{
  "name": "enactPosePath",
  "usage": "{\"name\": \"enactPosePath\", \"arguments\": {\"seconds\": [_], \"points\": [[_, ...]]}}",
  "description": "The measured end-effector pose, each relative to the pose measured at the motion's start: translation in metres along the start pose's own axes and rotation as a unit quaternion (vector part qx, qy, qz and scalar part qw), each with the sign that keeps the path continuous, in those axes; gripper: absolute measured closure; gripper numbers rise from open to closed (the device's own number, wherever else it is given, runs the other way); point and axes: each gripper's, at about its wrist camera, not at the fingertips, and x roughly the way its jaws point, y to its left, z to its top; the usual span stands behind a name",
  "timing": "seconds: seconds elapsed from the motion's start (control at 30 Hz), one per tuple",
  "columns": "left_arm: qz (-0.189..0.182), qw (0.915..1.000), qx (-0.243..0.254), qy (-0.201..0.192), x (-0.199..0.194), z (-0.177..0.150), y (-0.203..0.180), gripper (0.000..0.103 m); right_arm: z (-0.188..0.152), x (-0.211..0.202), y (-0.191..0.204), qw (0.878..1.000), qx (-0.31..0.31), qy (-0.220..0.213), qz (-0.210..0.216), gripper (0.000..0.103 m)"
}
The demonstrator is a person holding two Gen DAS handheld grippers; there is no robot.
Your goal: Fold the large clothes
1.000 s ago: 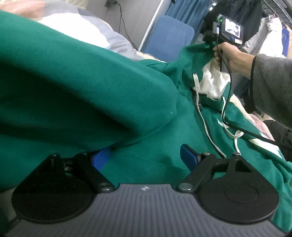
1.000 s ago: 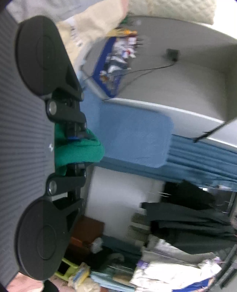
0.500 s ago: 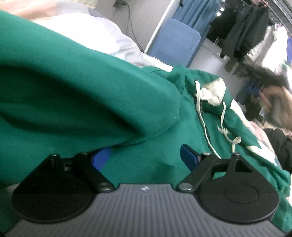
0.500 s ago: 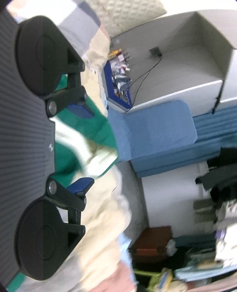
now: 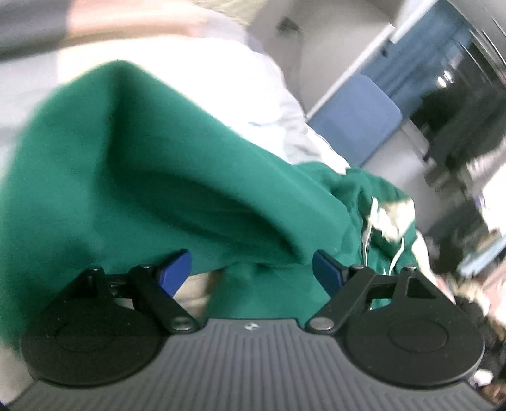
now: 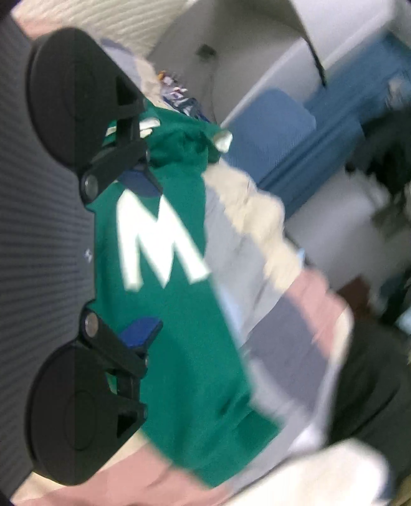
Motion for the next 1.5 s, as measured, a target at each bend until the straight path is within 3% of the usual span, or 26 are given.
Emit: {"name": "enactPosePath", "arguments": {"seconds": [0.17, 0.27, 0.5, 0.53, 0.6, 0.63, 0.67, 0.77, 0.83, 0.93, 1.0, 1.07, 1.27, 1.3, 1.33, 1.37, 1.4, 1.43, 1.5], "points": [[0.005, 0.9959, -0.09, -0.004, -0.012, 0.004, 0.028, 0.016, -0.009, 0.011, -0.037, 0.995, 0.091, 0.03, -0.001, 0.019], [-0.002, 0.9904, -0.138, -0.004, -0.007, 0.008, 0.042, 0.016, -0.008, 0.027, -0.052, 0.993, 0.112, 0.04, -0.015, 0.019], [0.022, 0.9878, -0.145, -0.052, 0.011, 0.021, 0.047, 0.02, 0.004, 0.051, -0.073, 0.994, 0.107, 0.011, -0.005, 0.02], [0.03, 0.9887, -0.136, -0.055, 0.014, 0.024, 0.045, 0.028, 0.007, 0.052, -0.07, 0.995, 0.099, 0.002, -0.003, 0.026], [0.059, 0.9902, -0.112, -0.059, 0.019, 0.032, 0.045, 0.042, 0.015, 0.056, -0.059, 0.998, 0.051, -0.018, -0.008, 0.06], [0.072, 0.99, -0.105, -0.06, 0.024, 0.036, 0.046, 0.057, 0.021, 0.057, -0.052, 1.0, 0.019, -0.021, -0.014, 0.089], [0.083, 0.9894, -0.103, -0.062, 0.027, 0.041, 0.049, 0.073, 0.027, 0.057, -0.047, 1.0, -0.002, -0.024, -0.015, 0.1], [0.09, 0.9885, -0.103, -0.065, 0.038, 0.053, 0.059, 0.094, 0.051, 0.041, -0.032, 0.995, -0.063, -0.076, 0.001, 0.1], [0.096, 0.9871, -0.096, -0.085, 0.034, 0.065, 0.064, 0.096, 0.074, 0.029, -0.027, 0.99, -0.09, -0.108, -0.006, 0.1], [0.089, 0.9803, -0.114, -0.135, 0.022, 0.08, 0.064, 0.097, 0.105, 0.017, -0.03, 0.989, -0.078, -0.125, -0.02, 0.1], [0.09, 0.9798, -0.108, -0.142, 0.022, 0.092, 0.065, 0.097, 0.111, 0.015, -0.035, 0.991, -0.076, -0.112, -0.026, 0.1], [0.113, 0.9808, -0.08, -0.137, 0.03, 0.103, 0.068, 0.097, 0.106, 0.014, -0.045, 0.994, -0.064, -0.084, -0.017, 0.096], [0.176, 0.9787, -0.053, -0.092, 0.056, 0.106, 0.087, 0.096, 0.047, 0.006, -0.079, 1.0, -0.018, 0.002, 0.01, 0.095], [0.181, 0.9781, -0.038, -0.095, 0.058, 0.105, 0.084, 0.096, 0.037, 0.005, -0.087, 1.0, 0.001, 0.017, 0.011, 0.093], [0.188, 0.9771, -0.017, -0.099, 0.06, 0.103, 0.078, 0.096, 0.027, 0.005, -0.095, 0.999, 0.024, 0.032, 0.012, 0.078], [0.194, 0.9764, 0.005, -0.096, 0.062, 0.099, 0.072, 0.095, 0.017, 0.004, -0.102, 0.998, 0.047, 0.043, 0.016, 0.051], [0.194, 0.9767, 0.022, -0.09, 0.067, 0.099, 0.066, 0.095, 0.009, 0.004, -0.11, 0.995, 0.077, 0.052, 0.025, 0.041], [0.19, 0.9775, 0.029, -0.086, 0.069, 0.099, 0.061, 0.093, 0.001, 0.003, -0.116, 0.993, 0.1, 0.055, 0.033, 0.039], [0.18, 0.9803, 0.028, -0.076, 0.06, 0.091, 0.055, 0.078, -0.007, 0.003, -0.118, 0.992, 0.112, 0.054, 0.038, 0.039]]}}
